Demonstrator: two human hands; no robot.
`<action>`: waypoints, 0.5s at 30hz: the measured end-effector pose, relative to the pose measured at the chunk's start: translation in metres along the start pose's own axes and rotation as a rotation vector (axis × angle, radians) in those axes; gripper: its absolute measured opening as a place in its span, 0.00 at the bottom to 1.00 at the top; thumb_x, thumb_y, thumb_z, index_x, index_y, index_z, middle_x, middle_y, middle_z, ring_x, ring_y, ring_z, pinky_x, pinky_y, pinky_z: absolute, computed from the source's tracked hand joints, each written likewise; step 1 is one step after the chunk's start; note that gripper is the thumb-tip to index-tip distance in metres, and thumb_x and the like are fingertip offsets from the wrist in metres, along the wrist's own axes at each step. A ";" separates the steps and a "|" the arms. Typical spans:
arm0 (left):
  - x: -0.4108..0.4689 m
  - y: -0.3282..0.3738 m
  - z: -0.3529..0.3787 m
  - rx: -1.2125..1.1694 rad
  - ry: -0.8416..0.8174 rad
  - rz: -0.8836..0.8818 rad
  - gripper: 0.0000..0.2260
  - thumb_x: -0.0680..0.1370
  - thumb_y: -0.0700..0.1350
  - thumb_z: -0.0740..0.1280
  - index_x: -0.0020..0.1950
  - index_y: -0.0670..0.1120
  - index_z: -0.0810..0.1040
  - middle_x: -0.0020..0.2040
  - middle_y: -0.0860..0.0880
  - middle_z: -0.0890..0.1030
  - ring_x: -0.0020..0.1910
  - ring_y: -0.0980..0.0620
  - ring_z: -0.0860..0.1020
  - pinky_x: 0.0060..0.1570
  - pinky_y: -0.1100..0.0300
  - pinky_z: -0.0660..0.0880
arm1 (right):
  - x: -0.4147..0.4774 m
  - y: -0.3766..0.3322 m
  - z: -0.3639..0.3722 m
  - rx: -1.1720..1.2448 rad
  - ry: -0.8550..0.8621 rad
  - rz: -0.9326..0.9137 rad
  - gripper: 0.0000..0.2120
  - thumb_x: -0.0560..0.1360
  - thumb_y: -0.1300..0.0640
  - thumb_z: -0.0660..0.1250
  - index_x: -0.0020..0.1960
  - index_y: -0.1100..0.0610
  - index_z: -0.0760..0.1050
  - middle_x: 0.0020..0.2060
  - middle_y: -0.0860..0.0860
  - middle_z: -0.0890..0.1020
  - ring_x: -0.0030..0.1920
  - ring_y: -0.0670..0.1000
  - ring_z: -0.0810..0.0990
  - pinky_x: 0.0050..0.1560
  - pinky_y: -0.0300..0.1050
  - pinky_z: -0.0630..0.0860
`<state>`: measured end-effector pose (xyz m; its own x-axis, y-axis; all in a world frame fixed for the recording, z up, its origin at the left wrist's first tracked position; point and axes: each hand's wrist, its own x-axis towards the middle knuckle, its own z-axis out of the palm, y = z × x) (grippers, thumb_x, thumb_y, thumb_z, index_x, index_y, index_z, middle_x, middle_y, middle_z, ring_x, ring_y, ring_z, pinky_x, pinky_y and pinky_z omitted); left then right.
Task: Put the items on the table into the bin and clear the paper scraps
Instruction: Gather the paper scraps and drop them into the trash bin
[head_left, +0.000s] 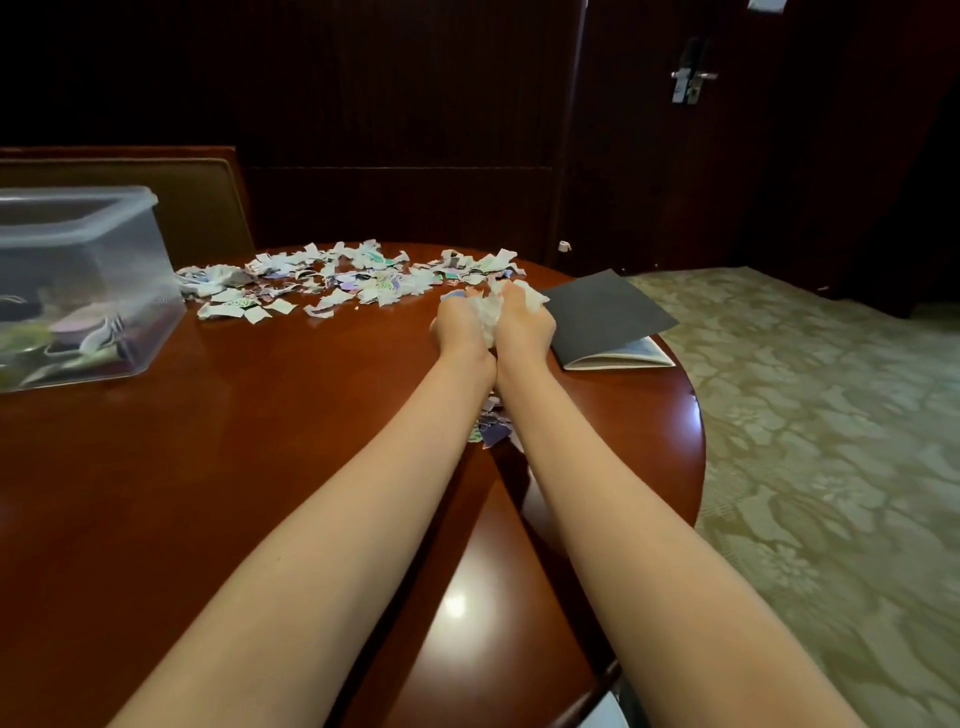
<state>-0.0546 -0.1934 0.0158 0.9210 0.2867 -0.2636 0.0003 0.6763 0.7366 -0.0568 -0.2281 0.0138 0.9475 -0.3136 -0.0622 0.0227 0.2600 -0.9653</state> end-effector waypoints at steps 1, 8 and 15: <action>-0.002 0.000 0.003 0.007 -0.011 0.010 0.15 0.78 0.38 0.55 0.61 0.41 0.74 0.53 0.41 0.78 0.42 0.47 0.78 0.37 0.59 0.75 | -0.001 -0.004 -0.002 0.015 -0.008 -0.005 0.10 0.78 0.57 0.60 0.51 0.61 0.77 0.44 0.53 0.78 0.47 0.52 0.77 0.46 0.45 0.73; -0.021 -0.012 0.023 -0.019 -0.097 -0.007 0.10 0.77 0.39 0.56 0.55 0.41 0.74 0.50 0.42 0.79 0.46 0.45 0.79 0.42 0.57 0.75 | -0.005 -0.022 -0.029 0.094 0.006 -0.015 0.09 0.77 0.59 0.60 0.40 0.58 0.74 0.40 0.53 0.78 0.45 0.52 0.77 0.41 0.44 0.73; -0.047 -0.042 0.054 0.002 -0.170 -0.045 0.07 0.77 0.38 0.56 0.52 0.42 0.72 0.41 0.45 0.76 0.36 0.49 0.76 0.33 0.60 0.73 | -0.001 -0.036 -0.076 0.132 0.077 -0.053 0.08 0.78 0.59 0.60 0.53 0.61 0.75 0.40 0.52 0.78 0.45 0.52 0.78 0.39 0.40 0.75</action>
<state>-0.0764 -0.2721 0.0311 0.9726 0.1374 -0.1876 0.0437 0.6843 0.7279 -0.0829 -0.3060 0.0291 0.9168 -0.3977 -0.0357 0.1191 0.3576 -0.9262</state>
